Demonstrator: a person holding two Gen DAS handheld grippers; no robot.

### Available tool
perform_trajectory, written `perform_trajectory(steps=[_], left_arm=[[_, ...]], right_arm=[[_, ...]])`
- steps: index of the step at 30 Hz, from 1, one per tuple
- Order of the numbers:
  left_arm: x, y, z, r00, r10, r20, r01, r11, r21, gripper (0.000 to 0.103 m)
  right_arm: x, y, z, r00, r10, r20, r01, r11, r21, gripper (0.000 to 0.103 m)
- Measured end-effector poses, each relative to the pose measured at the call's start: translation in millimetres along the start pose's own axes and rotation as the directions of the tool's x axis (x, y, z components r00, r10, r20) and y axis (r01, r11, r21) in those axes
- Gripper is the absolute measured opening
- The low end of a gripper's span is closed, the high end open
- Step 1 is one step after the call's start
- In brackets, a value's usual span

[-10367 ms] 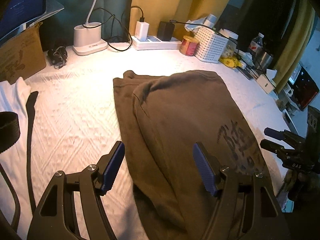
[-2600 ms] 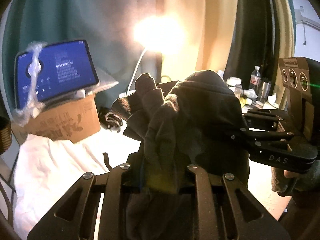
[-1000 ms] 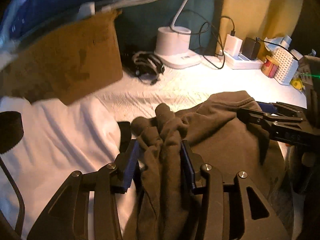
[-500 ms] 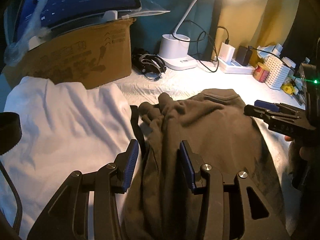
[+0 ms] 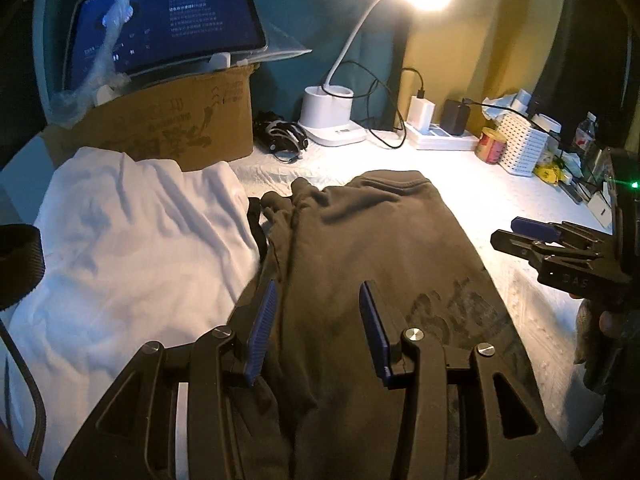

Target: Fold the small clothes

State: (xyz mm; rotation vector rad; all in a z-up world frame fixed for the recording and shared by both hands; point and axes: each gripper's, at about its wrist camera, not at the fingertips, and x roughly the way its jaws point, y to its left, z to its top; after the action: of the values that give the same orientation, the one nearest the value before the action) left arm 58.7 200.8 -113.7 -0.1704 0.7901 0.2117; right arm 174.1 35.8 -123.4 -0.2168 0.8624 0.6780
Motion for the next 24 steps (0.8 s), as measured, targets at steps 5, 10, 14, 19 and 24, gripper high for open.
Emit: perform_trajectory(steps=[5, 10, 14, 19, 24], left_arm=[[-18, -10, -5, 1.000, 0.001, 0.029, -0.001, 1.000, 0.010, 0.046], [-36, -22, -8, 0.997, -0.012, 0.079, 0.011, 1.000, 0.012, 0.070], [-48, -37, -11, 0.995, -0.019, 0.102, 0.015, 0.999, 0.036, 0.070], [-59, -58, -15, 0.992, -0.037, 0.124, 0.030, 0.998, 0.058, 0.070], [-70, -79, -20, 0.988, -0.058, 0.144, 0.047, 0.996, 0.079, 0.070]], right_arm=[[-24, -5, -10, 1.000, -0.009, 0.024, 0.009, 1.000, 0.001, 0.057], [-45, -12, -21, 0.999, -0.021, 0.048, 0.020, 1.000, 0.014, 0.057], [-64, -21, -32, 0.997, -0.034, 0.063, 0.032, 0.999, 0.026, 0.057], [-84, -32, -47, 0.996, -0.049, 0.075, 0.046, 0.998, 0.039, 0.057], [-105, -48, -64, 0.993, -0.073, 0.098, 0.065, 0.995, 0.079, 0.057]])
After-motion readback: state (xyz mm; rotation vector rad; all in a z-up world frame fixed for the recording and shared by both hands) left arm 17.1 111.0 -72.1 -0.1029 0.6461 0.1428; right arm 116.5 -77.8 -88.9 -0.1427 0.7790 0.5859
